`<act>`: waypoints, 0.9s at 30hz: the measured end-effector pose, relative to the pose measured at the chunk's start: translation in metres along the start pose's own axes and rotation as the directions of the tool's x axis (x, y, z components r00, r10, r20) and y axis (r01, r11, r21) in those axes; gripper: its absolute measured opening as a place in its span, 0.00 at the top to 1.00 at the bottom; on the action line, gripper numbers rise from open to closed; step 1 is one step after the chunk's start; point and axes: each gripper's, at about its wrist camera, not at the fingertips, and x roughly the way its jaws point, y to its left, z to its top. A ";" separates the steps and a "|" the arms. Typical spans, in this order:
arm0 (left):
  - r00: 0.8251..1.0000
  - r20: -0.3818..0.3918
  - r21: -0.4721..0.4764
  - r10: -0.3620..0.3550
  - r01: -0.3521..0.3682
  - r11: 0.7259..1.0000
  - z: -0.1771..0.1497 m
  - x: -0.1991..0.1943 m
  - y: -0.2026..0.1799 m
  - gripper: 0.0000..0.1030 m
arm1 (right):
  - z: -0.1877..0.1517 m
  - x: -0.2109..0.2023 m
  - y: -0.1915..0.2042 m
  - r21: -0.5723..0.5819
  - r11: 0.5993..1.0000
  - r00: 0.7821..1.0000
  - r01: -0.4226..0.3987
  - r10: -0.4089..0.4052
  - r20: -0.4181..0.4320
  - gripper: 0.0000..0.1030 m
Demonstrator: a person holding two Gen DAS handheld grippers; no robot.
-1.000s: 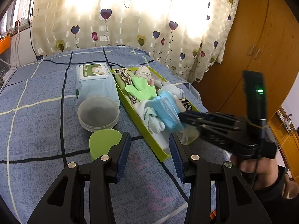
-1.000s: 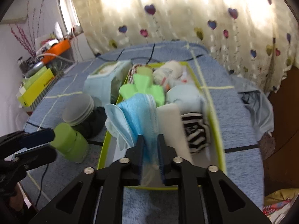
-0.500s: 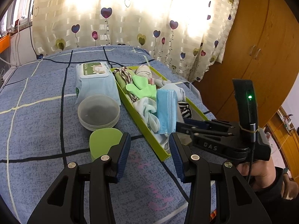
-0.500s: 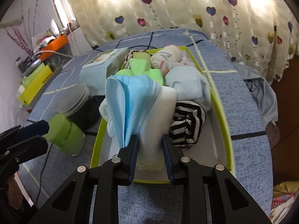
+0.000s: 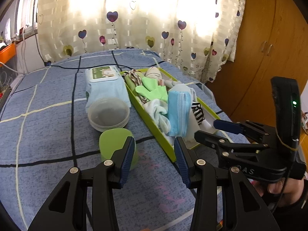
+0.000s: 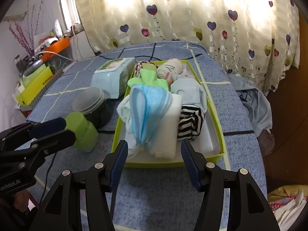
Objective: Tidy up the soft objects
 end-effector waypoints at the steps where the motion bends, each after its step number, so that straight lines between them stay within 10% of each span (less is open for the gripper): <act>1: 1.000 0.002 -0.003 0.008 -0.008 1.000 -0.001 -0.001 0.002 0.57 | -0.001 -0.002 0.003 -0.005 1.000 1.000 0.008 -0.008 0.003 0.42; 27: 0.997 -0.020 -0.018 0.070 -0.070 0.997 -0.019 -0.003 0.007 0.57 | -0.016 -0.016 0.037 -0.037 0.999 1.000 0.022 -0.021 0.015 0.37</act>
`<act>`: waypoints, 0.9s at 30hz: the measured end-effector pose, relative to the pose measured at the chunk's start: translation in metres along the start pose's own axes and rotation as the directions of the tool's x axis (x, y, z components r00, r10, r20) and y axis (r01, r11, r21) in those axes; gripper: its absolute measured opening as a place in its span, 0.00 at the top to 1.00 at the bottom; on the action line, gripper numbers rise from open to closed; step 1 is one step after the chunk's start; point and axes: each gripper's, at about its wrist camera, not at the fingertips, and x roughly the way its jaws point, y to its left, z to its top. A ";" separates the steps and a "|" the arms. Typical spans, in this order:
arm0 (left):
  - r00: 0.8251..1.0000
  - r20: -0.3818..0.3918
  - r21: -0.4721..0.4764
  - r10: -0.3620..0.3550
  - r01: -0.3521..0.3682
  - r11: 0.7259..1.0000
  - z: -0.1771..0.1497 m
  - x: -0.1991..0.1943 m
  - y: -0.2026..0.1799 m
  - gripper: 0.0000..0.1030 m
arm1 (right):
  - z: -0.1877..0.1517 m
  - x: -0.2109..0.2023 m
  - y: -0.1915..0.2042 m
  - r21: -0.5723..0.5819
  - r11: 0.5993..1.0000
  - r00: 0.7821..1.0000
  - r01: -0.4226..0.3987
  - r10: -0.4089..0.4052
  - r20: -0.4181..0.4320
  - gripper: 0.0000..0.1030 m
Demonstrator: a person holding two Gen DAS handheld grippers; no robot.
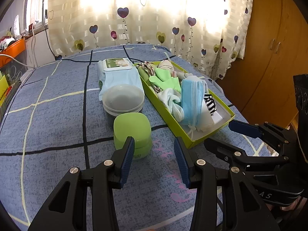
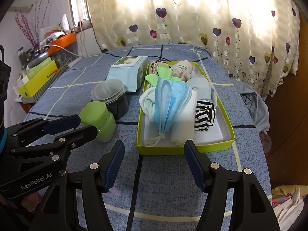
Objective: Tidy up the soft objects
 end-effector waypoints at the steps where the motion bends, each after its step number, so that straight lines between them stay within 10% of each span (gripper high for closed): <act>1: 1.000 0.000 -0.001 0.000 0.000 1.000 0.000 0.000 0.000 0.57 | 0.000 0.000 0.000 -0.002 1.000 1.000 -0.001 0.001 0.001 0.37; 27: 1.000 -0.002 -0.002 0.018 -0.018 1.000 0.000 0.000 0.000 0.57 | -0.002 -0.001 0.009 -0.001 1.000 1.000 -0.009 0.009 -0.001 0.37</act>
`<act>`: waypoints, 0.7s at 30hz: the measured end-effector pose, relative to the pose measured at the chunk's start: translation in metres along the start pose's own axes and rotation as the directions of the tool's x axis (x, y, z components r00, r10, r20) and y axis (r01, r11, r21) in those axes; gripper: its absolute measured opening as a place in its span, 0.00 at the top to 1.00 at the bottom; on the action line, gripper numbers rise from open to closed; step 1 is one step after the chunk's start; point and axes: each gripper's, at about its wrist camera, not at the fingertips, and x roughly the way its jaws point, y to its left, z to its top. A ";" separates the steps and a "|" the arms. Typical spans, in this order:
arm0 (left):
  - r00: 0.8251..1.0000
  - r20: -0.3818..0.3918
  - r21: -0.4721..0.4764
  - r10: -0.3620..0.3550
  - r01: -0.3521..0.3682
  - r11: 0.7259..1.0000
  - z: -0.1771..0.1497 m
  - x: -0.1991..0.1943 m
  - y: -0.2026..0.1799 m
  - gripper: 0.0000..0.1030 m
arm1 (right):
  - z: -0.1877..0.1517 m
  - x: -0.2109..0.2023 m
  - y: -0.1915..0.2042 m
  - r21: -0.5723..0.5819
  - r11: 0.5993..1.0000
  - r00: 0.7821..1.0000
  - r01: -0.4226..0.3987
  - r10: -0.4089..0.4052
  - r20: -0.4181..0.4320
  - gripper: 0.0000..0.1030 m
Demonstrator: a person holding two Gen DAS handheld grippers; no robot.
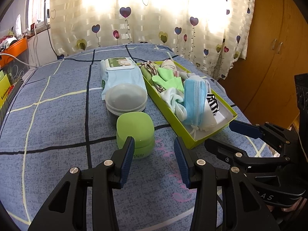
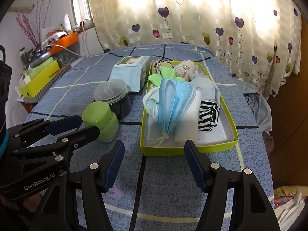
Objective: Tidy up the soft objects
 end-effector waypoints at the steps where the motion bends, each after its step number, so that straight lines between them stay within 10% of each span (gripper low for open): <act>1: 1.000 0.000 0.000 0.001 -0.001 1.000 0.000 0.000 0.000 0.57 | 0.001 0.001 -0.002 0.000 1.000 1.000 0.000 0.000 0.000 0.37; 21: 1.000 -0.003 0.004 0.008 -0.008 1.000 0.001 0.000 0.001 0.57 | 0.001 0.001 -0.002 0.002 1.000 1.000 -0.001 0.001 0.000 0.37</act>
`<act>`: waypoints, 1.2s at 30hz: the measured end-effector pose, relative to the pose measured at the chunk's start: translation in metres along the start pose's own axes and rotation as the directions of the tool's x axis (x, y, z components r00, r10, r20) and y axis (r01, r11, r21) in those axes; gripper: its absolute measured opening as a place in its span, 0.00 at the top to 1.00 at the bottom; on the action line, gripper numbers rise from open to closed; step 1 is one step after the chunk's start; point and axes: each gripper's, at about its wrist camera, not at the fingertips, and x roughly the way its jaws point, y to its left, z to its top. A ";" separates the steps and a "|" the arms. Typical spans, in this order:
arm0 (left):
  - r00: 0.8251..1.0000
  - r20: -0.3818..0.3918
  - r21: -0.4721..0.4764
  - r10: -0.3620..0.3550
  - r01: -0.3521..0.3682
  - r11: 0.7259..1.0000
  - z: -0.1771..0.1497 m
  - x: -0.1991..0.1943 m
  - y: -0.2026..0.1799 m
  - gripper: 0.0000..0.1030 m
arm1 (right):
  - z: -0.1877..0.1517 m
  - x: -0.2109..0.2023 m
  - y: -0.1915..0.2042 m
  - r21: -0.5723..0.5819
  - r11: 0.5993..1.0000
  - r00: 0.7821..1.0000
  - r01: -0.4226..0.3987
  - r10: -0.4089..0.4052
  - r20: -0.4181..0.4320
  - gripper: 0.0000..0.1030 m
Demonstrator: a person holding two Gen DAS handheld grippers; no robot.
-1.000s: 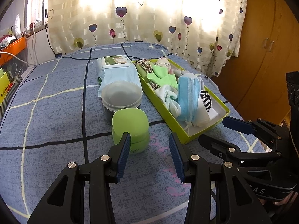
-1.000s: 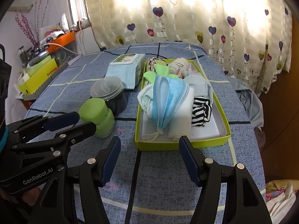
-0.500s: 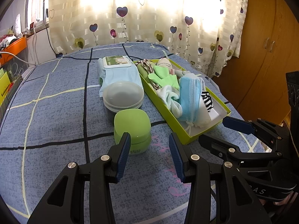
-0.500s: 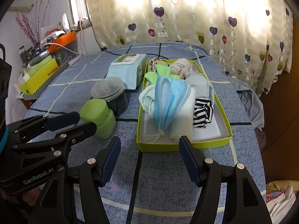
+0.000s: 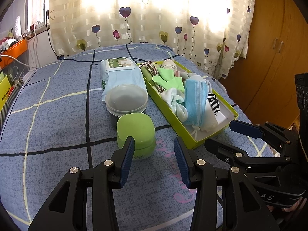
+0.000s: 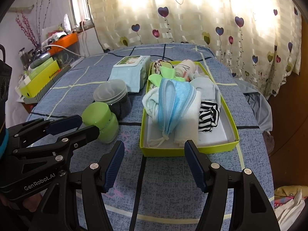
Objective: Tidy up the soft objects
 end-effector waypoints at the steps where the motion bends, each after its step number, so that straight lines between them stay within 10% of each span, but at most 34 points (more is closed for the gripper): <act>1: 1.000 0.000 0.000 0.000 0.000 1.000 0.000 0.000 0.000 0.57 | 0.000 0.000 0.001 0.001 1.000 1.000 -0.001 0.001 -0.001 0.37; 36: 1.000 -0.013 -0.008 0.005 -0.005 1.000 -0.004 0.001 0.000 0.57 | 0.000 0.004 -0.001 0.003 1.000 1.000 -0.005 0.005 -0.008 0.37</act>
